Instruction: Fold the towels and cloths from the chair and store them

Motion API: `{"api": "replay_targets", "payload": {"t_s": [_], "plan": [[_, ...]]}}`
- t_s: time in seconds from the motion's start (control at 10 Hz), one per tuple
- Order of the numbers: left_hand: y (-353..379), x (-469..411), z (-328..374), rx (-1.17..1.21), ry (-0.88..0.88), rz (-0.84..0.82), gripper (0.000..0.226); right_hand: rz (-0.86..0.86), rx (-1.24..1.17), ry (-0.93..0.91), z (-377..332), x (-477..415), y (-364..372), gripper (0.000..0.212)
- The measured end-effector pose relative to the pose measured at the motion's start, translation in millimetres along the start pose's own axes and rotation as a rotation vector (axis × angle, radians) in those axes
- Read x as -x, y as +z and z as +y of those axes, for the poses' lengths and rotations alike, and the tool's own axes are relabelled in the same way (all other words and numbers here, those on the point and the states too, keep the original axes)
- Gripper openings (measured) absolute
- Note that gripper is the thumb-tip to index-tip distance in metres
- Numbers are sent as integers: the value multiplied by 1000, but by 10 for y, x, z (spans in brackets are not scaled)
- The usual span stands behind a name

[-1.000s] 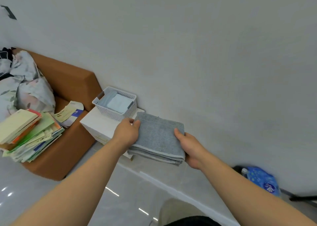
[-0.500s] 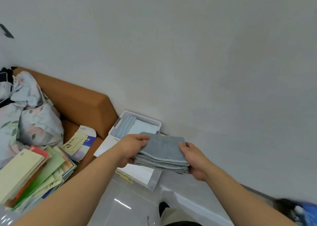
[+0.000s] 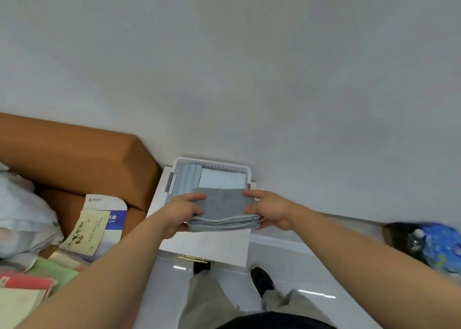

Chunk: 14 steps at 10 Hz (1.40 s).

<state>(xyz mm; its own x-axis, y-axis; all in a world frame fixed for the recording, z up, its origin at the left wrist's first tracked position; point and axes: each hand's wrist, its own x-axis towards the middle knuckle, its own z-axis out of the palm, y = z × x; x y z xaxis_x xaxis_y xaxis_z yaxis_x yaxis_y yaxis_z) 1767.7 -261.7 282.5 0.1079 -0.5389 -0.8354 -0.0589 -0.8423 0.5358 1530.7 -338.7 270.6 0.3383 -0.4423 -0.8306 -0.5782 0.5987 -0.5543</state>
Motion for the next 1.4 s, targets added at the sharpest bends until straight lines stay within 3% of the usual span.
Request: {"api": "replay_targets", "payload": {"t_s": [0.1,0.3,0.4,0.6,0.7,0.8,0.9,1.0,1.3,1.4], "plan": [[-272,-458,-42,-186,61,-56,67,24,6,42,-84,-328,232,77],[-421,-1395,-87,-544,376,-28,87,291,395,13,-161,-1129,418,95],[-375,-1772,-214,-586,387,-43,90,381,540,24,-71,-1402,473,97],[-261,-2003,-427,-733,363,-88,92,382,832,127,145,-1664,596,97],[-234,-1962,-424,-979,418,-4,94,447,1052,136,149,-1691,685,100],[-227,-1981,-340,-1422,560,170,102,514,1282,105,129,-1712,723,100],[-188,-2063,-232,-1651,569,126,105,417,1398,112,133,-1810,669,102],[-142,-2181,-214,-1752,486,60,101,342,1408,132,157,-1969,616,100],[-122,-2203,-216,-1728,463,42,103,331,1410,102,131,-2032,579,94],[-158,-1948,-192,-1634,526,66,96,437,1290,-111,190,-1743,582,79]]}}
